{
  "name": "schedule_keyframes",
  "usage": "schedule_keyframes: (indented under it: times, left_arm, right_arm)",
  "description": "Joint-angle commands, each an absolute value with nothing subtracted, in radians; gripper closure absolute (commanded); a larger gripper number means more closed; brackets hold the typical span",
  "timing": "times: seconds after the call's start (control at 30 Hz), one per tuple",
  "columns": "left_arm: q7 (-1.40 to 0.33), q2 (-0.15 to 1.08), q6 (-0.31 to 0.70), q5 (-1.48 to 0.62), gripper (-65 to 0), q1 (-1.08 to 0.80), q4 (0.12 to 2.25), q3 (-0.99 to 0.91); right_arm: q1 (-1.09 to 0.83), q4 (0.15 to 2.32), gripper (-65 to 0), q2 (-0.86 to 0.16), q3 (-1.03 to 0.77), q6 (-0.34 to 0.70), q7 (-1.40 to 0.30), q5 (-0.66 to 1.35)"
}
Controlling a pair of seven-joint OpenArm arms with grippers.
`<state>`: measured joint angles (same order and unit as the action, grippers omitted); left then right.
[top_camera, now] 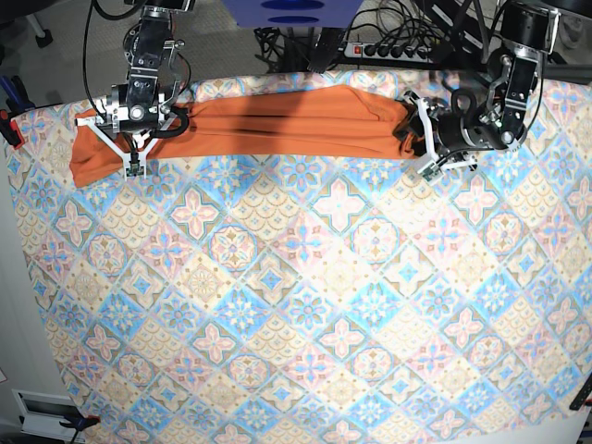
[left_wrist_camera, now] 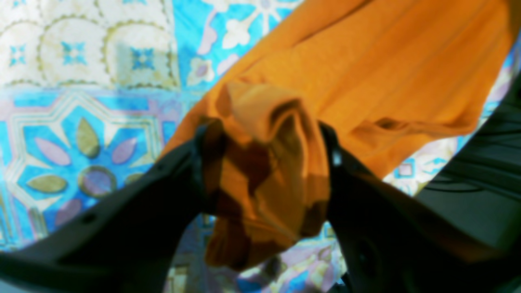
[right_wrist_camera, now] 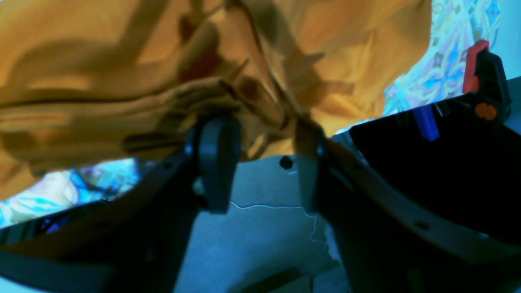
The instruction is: Fold the T-shirt properly
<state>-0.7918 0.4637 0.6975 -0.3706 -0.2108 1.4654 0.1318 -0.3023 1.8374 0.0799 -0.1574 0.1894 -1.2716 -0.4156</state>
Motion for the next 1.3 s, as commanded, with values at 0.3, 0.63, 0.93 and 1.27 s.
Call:
schedule_keyframes:
  times: [0.3, 0.63, 0.93, 1.27]
  left_arm:
    - [-0.783, 0.433, 0.698, -0.209, -24.1, -0.209, 1.448, 0.13]
    - [-0.782, 0.377, 0.698, -0.079, -24.0, -0.209, 1.448, 0.13]
    - [-0.782, 0.374, 0.698, -0.065, -24.0, -0.209, 1.411, 0.134]
    - [-0.699, 0.374, 0.698, -0.067, -24.0, -0.22, 1.302, 0.133]
  right_arm:
    - [-0.294, 1.863, -26.6, 0.076, -0.171, 0.183, -1.27, -0.432]
    - [-0.252, 1.91, -26.4, 0.073, -0.372, 0.182, -1.264, -0.435]
    - [-0.242, 1.92, -26.3, 0.102, -0.337, 0.183, -1.069, -0.682]
    - [-0.223, 1.936, -26.3, 0.139, -0.091, 0.285, -0.977, -0.725]
